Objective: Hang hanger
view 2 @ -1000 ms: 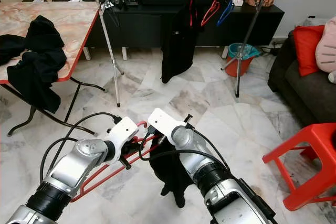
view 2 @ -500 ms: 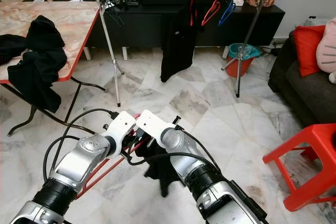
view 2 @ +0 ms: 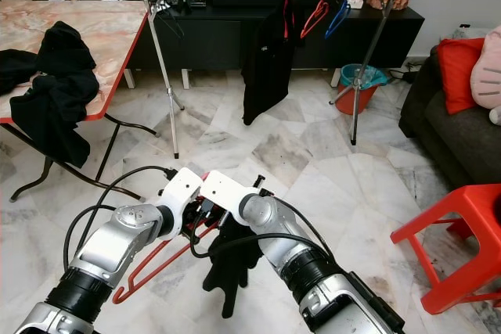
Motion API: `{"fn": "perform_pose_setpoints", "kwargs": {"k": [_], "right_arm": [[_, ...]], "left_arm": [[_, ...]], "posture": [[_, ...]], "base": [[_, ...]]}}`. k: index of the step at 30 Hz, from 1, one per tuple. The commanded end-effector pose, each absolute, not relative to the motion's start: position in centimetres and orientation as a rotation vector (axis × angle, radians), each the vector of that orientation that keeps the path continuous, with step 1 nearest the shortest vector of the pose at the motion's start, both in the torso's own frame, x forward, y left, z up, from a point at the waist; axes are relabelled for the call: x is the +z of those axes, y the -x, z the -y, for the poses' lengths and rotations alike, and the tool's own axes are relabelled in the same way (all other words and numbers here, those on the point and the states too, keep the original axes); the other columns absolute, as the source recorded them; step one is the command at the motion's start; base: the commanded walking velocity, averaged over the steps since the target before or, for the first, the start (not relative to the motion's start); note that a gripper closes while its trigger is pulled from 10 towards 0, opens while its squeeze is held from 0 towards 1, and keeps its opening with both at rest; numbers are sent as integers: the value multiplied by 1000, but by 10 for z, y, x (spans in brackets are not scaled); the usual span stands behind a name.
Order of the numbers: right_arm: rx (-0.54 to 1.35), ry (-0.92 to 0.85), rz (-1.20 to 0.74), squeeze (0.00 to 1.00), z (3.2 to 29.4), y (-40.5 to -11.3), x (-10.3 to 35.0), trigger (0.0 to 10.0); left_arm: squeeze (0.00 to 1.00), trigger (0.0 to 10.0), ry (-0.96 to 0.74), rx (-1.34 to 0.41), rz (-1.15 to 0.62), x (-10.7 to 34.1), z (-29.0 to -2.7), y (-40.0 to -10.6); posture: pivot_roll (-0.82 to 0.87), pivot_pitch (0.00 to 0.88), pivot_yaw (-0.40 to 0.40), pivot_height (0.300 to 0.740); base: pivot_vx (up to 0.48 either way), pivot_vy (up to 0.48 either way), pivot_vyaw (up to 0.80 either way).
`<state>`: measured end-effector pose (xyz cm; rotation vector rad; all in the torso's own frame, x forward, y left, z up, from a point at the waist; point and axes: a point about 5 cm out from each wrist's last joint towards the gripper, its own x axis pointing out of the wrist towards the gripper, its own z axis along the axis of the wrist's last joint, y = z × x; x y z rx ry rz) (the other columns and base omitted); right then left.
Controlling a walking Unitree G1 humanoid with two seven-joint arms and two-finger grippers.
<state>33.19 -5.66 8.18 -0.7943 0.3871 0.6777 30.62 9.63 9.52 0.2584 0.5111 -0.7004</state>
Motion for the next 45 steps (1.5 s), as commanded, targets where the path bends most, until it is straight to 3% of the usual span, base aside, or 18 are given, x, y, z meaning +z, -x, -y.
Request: {"fn": "perform_pose_setpoints", "kwargs": {"k": [1, 8, 23, 39, 45], "right_arm": [[636, 807, -345, 0, 60, -341, 96, 10000], [564, 838, -384, 0, 89, -350, 97, 10000], [474, 856, -422, 0, 113, -359, 99, 10000], [605, 836, -420, 0, 86, -349, 90, 10000], [681, 838, -409, 0, 70, -341, 89, 10000]], "left_arm": [[0, 10000, -280, -763, -451, 104, -86, -305], [0, 10000, -338, -764, -479, 100, -99, -303], [0, 10000, -368, -844, -514, 97, -101, -293], [0, 10000, -375, -854, -508, 96, -93, -293], [0, 10000, -344, -745, -468, 101, -88, -303]], "posture": [[108, 0, -52, 732], [109, 0, -53, 732], [112, 0, -56, 732], [114, 0, -57, 732], [111, 0, -58, 732]], "base": [[0, 0, 0], [0, 0, 0], [0, 0, 0], [0, 0, 0], [0, 0, 0]]}}
